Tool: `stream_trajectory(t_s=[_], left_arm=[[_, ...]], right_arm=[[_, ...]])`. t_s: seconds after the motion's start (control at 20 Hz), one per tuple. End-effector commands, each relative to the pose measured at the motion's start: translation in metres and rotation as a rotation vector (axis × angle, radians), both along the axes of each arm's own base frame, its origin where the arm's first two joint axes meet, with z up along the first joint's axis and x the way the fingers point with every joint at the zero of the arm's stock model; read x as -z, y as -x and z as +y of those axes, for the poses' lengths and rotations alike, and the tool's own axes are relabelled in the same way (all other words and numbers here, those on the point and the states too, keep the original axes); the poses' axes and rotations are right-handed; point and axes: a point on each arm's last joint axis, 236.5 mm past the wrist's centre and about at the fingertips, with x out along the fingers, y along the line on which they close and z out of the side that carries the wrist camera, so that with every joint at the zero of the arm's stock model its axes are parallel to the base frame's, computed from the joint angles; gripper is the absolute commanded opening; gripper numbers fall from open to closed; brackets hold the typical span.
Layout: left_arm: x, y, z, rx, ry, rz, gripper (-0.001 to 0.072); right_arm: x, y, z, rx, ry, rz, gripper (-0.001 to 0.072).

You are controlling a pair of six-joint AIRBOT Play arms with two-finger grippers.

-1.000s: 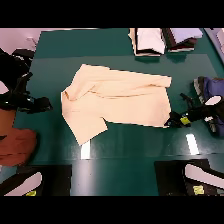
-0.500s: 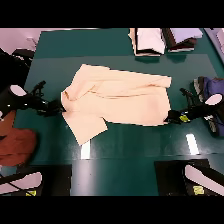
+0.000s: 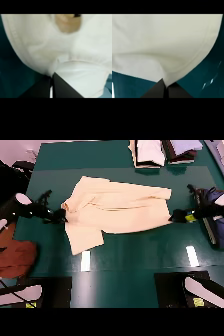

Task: Fold the shirts.

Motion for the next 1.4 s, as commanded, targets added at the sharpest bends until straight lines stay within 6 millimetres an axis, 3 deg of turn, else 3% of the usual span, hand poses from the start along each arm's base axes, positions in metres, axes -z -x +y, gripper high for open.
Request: stream_trajectory(t_s=[0.0,0.1,0.15,0.25,0.35,0.45,0.55,0.7,0.75,0.85,0.95,1.0,1.05,1.15,1.25,1.35], left_arm=[[-0.105,-0.036,0.0,0.002,-0.012,-0.282,0.0022],[-0.211,-0.041,0.003,0.004,-0.039,-0.545,0.0022],[-0.274,-0.033,0.005,0.002,-0.063,-0.697,0.0022],[-0.39,0.001,0.01,-0.011,-0.117,-0.983,0.0022],[-0.486,0.056,0.014,-0.038,-0.16,-1.22,0.0022],[-0.555,0.116,0.011,-0.062,-0.152,-1.412,0.0022],[-0.6,0.166,0.008,-0.08,-0.139,-1.546,0.0022],[-0.632,0.205,0.006,-0.098,-0.115,-1.649,0.0021],[-0.635,0.206,0.006,-0.101,-0.113,-1.658,0.0021],[-0.625,0.19,0.006,-0.095,-0.112,-1.608,0.0021],[-0.596,0.151,0.005,-0.062,-0.124,-1.478,0.0021],[-0.573,0.123,0.005,-0.045,-0.127,-1.387,0.0021],[-0.546,0.093,0.005,-0.031,-0.124,-1.294,0.0021],[-0.475,0.03,0.007,-0.008,-0.117,-1.074,0.0022],[-0.387,-0.025,0.009,0.01,-0.107,-0.838,0.0022],[-0.29,-0.064,0.011,0.026,-0.094,-0.604,0.0022]], right_arm=[[-0.063,-0.029,-0.005,-0.031,0.03,-0.132,0.0017],[-0.121,-0.047,-0.009,-0.045,0.07,-0.273,0.0017],[-0.158,-0.053,-0.011,-0.045,0.098,-0.367,0.0017],[-0.244,-0.056,-0.012,-0.034,0.162,-0.593,0.0017],[-0.328,-0.041,-0.012,-0.012,0.225,-0.815,0.0017],[-0.397,-0.014,-0.014,0.042,0.267,-0.982,0.0017],[-0.443,0.015,-0.021,0.099,0.318,-1.091,0.0017],[-0.468,0.042,-0.032,0.151,0.389,-1.122,0.0017],[-0.47,0.046,-0.035,0.155,0.406,-1.114,0.0016],[-0.471,0.044,-0.036,0.151,0.406,-1.102,0.0016],[-0.456,0.029,-0.037,0.136,0.374,-1.057,0.0016],[-0.438,0.016,-0.036,0.116,0.343,-1.007,0.0016],[-0.418,0.002,-0.035,0.095,0.316,-0.952,0.0016],[-0.366,-0.032,-0.032,0.049,0.27,-0.815,0.0016],[-0.297,-0.066,-0.039,0.013,0.299,-0.631,0.0016],[-0.218,-0.091,-0.038,-0.042,0.312,-0.435,0.0016]])
